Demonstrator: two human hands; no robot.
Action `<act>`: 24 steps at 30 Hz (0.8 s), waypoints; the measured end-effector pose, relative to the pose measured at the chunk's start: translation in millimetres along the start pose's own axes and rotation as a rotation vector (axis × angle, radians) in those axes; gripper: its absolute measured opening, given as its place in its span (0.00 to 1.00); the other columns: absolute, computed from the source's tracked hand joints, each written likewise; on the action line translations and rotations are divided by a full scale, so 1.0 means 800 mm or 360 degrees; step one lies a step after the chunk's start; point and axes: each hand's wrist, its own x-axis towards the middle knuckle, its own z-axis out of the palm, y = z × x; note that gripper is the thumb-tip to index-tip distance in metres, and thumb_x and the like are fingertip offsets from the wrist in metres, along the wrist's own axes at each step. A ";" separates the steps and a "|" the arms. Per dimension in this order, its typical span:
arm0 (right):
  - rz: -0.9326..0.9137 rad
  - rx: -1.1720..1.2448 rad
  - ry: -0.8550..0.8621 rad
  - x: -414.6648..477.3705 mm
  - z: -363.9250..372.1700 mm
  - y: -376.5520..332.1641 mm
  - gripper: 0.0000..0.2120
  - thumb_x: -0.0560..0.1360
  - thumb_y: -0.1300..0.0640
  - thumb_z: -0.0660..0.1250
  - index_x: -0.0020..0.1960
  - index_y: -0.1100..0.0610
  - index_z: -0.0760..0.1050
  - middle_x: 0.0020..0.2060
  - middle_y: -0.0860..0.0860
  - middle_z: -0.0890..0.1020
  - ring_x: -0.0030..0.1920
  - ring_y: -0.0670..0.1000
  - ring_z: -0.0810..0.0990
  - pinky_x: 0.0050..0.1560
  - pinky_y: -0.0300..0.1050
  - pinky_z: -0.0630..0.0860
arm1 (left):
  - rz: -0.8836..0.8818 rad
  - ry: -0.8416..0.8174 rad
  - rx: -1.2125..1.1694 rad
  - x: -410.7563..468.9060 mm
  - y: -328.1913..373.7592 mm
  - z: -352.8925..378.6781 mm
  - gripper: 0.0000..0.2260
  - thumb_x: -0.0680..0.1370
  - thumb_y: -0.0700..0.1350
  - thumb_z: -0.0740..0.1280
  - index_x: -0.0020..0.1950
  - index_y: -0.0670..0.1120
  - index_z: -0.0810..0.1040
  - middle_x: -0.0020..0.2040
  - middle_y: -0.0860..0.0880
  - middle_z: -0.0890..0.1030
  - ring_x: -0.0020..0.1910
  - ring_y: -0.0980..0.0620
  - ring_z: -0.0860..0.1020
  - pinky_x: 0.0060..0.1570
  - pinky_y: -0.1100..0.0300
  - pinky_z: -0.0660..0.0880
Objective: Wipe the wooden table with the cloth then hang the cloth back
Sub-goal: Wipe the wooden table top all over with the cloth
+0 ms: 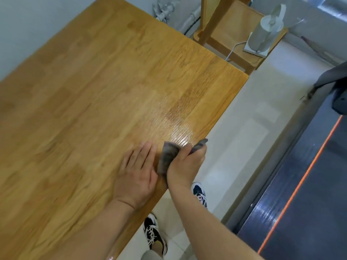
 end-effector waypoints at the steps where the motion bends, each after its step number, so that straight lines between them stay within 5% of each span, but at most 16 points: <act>1: -0.0016 -0.0050 -0.0030 -0.024 -0.001 0.008 0.24 0.79 0.46 0.50 0.69 0.60 0.63 0.59 0.58 0.73 0.59 0.58 0.73 0.60 0.57 0.73 | 0.0004 -0.0002 -0.0019 0.000 -0.001 0.000 0.24 0.77 0.47 0.52 0.74 0.43 0.65 0.74 0.45 0.66 0.73 0.47 0.62 0.71 0.48 0.58; 6: -0.0142 -0.0249 0.0015 0.006 -0.011 0.001 0.19 0.82 0.49 0.51 0.65 0.61 0.65 0.58 0.59 0.76 0.58 0.61 0.75 0.54 0.52 0.71 | 0.0099 -0.0032 -0.0109 -0.025 -0.023 -0.003 0.24 0.79 0.48 0.50 0.75 0.46 0.63 0.75 0.48 0.64 0.74 0.50 0.60 0.73 0.53 0.50; 10: 0.0054 -0.0216 0.0226 0.056 0.001 -0.040 0.20 0.84 0.50 0.49 0.63 0.64 0.67 0.59 0.62 0.77 0.58 0.63 0.76 0.54 0.53 0.71 | 0.0072 -0.0002 -0.0032 -0.100 -0.077 -0.005 0.24 0.79 0.49 0.49 0.75 0.47 0.61 0.75 0.49 0.64 0.74 0.51 0.60 0.73 0.52 0.52; 19: -0.0187 -0.0039 0.0052 -0.211 0.015 0.095 0.13 0.83 0.52 0.52 0.64 0.56 0.66 0.54 0.52 0.77 0.53 0.51 0.76 0.54 0.44 0.73 | 0.0120 0.0104 -0.0198 -0.126 -0.098 0.011 0.23 0.78 0.45 0.54 0.73 0.44 0.66 0.74 0.45 0.65 0.73 0.47 0.62 0.71 0.45 0.60; 24: -0.0166 -0.0142 -0.0034 -0.191 0.005 0.082 0.11 0.83 0.53 0.52 0.61 0.57 0.66 0.51 0.54 0.77 0.51 0.54 0.76 0.53 0.49 0.73 | 0.0099 0.0097 -0.0203 -0.125 -0.095 0.008 0.23 0.78 0.46 0.52 0.73 0.45 0.66 0.74 0.47 0.65 0.74 0.49 0.61 0.72 0.47 0.57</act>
